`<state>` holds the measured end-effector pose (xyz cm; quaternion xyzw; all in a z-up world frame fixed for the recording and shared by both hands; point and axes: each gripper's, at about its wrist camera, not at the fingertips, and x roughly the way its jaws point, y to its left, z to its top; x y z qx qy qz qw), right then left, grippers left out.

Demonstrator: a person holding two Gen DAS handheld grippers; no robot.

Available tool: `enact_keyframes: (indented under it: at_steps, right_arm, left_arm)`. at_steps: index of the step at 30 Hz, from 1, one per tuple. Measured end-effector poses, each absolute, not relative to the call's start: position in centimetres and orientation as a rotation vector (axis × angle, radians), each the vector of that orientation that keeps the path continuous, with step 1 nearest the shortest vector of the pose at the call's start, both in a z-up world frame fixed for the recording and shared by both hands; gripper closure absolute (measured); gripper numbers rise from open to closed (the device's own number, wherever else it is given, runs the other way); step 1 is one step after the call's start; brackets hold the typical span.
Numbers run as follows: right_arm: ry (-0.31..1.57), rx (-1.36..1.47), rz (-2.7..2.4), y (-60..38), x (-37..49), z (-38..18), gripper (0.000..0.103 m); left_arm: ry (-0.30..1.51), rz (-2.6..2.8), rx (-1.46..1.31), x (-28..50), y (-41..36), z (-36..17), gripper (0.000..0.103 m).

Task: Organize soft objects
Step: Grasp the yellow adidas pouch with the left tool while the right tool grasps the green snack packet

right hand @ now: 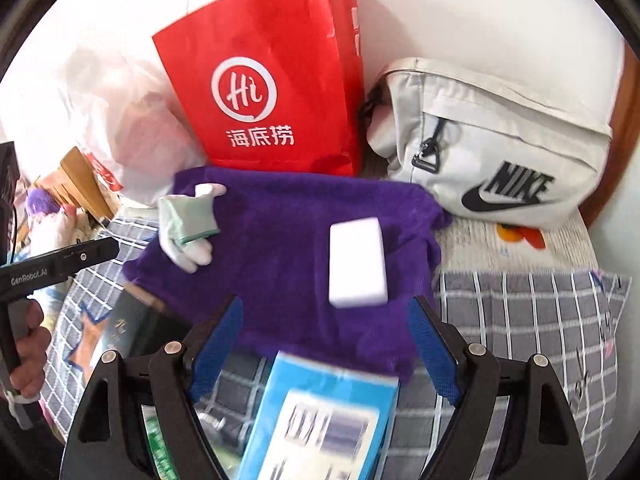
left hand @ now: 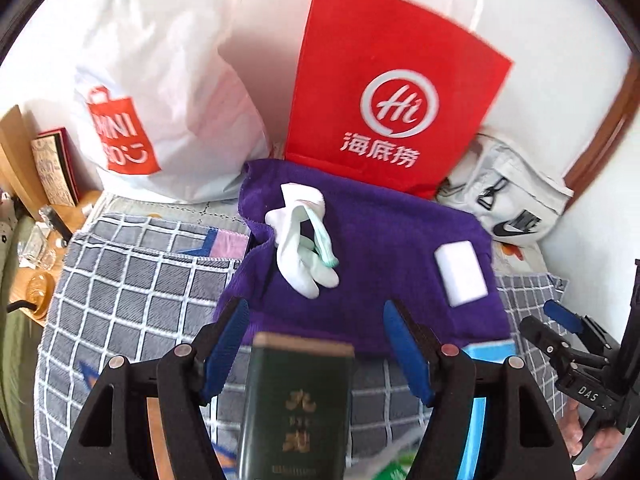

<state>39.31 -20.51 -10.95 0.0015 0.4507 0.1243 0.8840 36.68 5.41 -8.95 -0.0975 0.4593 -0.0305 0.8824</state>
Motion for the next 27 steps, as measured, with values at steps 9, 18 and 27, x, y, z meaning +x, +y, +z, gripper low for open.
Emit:
enact_keyframes:
  at_steps: [9,18,27]
  right_arm:
    - [0.884,0.023,0.243,-20.9,31.1,-9.8,0.020]
    - [0.873,0.034,0.312,-20.2,22.8,-11.3,0.020]
    - [0.889,0.021,0.319,-20.0,18.2,-13.8,0.020]
  left_arm:
    - [0.922,-0.111,-0.183,28.9,4.5,-7.9,0.035]
    - [0.985,-0.116,-0.215,21.8,4.5,-11.3,0.035]
    - [1.017,-0.127,-0.281,18.3,4.2,-15.1,0.036]
